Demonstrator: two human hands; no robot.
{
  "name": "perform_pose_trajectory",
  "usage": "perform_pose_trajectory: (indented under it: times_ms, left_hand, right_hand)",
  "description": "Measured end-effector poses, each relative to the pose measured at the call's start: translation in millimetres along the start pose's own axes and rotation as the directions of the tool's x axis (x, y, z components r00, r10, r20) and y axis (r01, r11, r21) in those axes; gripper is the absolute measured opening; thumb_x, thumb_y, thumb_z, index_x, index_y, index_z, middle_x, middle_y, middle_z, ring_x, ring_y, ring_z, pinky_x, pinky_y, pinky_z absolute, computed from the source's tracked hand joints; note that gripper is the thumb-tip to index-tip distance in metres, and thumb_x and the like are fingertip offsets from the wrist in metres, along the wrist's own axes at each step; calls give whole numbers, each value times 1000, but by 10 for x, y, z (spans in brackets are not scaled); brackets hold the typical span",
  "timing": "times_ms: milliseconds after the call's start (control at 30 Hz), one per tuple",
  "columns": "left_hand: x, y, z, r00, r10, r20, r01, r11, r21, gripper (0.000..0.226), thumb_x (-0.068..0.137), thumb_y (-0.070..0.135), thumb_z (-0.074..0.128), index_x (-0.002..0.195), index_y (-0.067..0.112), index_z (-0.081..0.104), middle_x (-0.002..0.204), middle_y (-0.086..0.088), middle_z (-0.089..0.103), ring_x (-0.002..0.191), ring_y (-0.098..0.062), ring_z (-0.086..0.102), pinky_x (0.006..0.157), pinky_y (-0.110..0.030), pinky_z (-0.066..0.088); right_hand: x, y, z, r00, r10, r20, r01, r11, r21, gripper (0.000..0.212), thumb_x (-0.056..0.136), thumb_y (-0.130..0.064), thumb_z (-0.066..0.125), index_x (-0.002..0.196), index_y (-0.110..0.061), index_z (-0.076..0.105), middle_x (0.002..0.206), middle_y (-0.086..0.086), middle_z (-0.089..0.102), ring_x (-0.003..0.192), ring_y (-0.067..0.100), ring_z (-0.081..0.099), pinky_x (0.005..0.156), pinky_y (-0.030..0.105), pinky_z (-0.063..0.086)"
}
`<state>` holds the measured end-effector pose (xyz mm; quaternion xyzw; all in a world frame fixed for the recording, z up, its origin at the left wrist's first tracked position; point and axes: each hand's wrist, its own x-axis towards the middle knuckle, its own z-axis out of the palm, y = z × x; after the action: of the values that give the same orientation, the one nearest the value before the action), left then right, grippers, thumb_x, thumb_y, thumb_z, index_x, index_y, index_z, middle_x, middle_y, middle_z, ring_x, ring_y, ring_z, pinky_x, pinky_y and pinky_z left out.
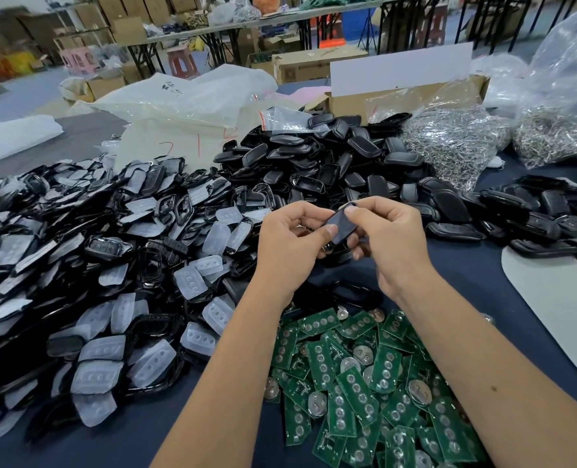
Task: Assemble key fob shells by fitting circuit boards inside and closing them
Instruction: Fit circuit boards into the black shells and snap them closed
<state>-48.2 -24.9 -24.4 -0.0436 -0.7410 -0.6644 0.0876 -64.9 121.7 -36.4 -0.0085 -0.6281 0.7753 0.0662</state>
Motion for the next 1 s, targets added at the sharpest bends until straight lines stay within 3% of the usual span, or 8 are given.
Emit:
perform_pose_trajectory:
  times_ms: [167,500,767,1000]
  left_hand:
    - [-3,-10,-1,1000,-16,-24,16,1000,0,13,89,-1,76,92,12,77,79,-7,69,67,-15,66,58,-21,52]
    - [3,-5,-4,1000,-19,-14,18,1000,-23,18,90,0,74,87,18,78,74,0,68,66,-10,62,56,-22,49]
    - [9,5,-17,999,-27,-25,28,1000,4,21,91,-2,71,87,18,77,67,8,66,62,-5,61,54,-18,48]
    - [26,-1,-39,999,35,-13,-34,994,103,14,90,-2,74,98,9,78,79,-4,69,66,-7,62,58,-16,49]
  right_hand:
    - [-28,18,7,997,-19,78,23,998,-52,10,92,-2,71,88,-11,74,70,5,67,55,12,56,43,22,41]
    - [-24,-20,-3,996,20,91,-24,999,38,19,93,0,71,83,-14,80,72,10,69,54,15,55,41,23,41]
    - [-21,-26,20,993,26,113,-34,997,75,33,100,-3,65,76,-16,83,68,6,71,51,14,57,46,24,53]
    - [8,9,4,999,2,50,-2,1000,6,33,100,-4,64,77,-17,82,68,9,72,49,16,58,45,26,53]
